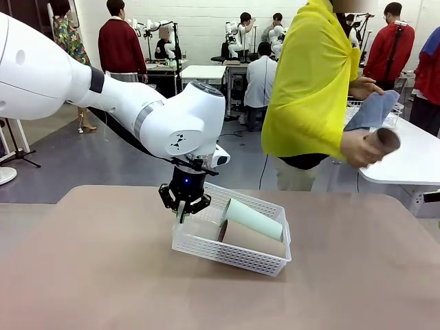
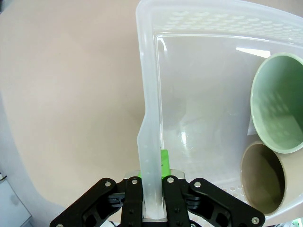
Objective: Clean and organize the cups into the basket.
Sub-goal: Pick up the Reusable plastic cup from the right side of the table and stack it inside the Organizing basket in the center of the table.
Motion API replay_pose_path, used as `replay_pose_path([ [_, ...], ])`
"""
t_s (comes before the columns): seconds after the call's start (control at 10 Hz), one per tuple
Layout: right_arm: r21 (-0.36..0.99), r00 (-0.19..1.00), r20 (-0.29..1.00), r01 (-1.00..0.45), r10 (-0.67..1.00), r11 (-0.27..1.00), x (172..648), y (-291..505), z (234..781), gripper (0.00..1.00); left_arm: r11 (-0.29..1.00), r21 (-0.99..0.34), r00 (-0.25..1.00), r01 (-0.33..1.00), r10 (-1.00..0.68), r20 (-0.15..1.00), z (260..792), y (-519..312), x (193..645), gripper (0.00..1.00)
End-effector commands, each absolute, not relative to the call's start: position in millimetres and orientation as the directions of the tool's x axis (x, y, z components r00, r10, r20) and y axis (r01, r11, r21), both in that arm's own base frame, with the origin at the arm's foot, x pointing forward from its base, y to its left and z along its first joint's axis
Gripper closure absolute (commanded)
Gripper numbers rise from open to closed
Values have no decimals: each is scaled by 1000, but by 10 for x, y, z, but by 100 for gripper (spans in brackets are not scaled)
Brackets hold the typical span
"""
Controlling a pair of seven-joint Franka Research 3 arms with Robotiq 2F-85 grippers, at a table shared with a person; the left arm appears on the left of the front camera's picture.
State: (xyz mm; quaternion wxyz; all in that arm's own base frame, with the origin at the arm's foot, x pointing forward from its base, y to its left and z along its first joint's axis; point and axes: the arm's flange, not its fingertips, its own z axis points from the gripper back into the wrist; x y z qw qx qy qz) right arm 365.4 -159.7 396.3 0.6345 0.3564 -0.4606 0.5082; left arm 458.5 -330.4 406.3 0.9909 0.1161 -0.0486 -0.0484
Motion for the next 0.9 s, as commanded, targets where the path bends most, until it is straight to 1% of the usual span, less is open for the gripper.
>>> replay_pose_path([
  [0.0,-11,61,951,-973,302,230,3614,-1578,3972,0,966,243,989,91,-116,91,4049,-3303,4561,100],
  [0.8,-11,61,951,-973,302,230,3614,-1578,3972,0,966,243,989,91,-116,91,4049,-3303,4561,100],
])
